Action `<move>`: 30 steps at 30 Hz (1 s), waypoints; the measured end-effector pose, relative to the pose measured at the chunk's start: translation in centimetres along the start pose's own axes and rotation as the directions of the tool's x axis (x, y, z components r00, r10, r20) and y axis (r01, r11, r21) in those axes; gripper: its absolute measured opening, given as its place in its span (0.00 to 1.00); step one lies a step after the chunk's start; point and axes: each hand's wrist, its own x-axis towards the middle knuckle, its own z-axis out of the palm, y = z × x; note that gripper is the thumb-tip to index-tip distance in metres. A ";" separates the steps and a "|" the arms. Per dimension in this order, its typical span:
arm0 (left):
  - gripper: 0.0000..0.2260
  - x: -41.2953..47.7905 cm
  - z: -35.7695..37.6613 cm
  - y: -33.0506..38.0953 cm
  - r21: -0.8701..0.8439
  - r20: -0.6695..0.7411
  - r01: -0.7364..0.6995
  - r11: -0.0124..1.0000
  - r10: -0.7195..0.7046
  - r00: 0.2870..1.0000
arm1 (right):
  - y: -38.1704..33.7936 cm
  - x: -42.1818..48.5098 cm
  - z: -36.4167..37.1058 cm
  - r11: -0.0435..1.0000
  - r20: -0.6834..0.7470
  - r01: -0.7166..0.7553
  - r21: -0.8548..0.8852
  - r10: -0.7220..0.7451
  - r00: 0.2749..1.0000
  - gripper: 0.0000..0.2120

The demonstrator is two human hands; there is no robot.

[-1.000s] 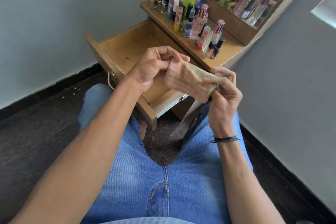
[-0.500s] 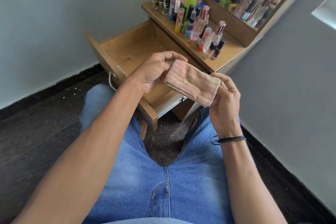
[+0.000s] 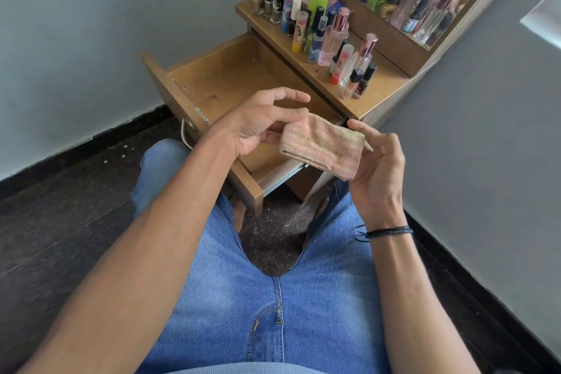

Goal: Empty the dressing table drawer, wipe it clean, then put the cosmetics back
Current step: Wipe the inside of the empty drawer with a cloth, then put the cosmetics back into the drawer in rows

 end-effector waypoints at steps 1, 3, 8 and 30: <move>0.17 0.0 -0.1 0.0 0.004 -0.002 -0.005 1.000 0.005 1.000 | 0.0 0.0 0.1 1.000 0.008 -0.006 -0.029 0.006 1.000 0.15; 0.18 0.0 -0.2 0.0 0.012 0.000 -0.016 1.000 0.016 1.000 | 0.2 0.0 0.3 0.996 0.002 -0.009 -0.092 0.009 1.000 0.11; 0.20 0.0 -0.4 0.0 0.034 0.025 -0.046 0.998 0.045 0.999 | 0.5 0.1 0.4 0.988 -0.069 0.033 -0.151 -0.044 0.997 0.10; 0.11 1.6 1.3 -1.8 0.095 -0.165 -0.062 0.994 0.077 0.983 | -5.8 1.2 -4.4 0.888 -0.403 0.376 -0.266 -0.457 0.793 0.09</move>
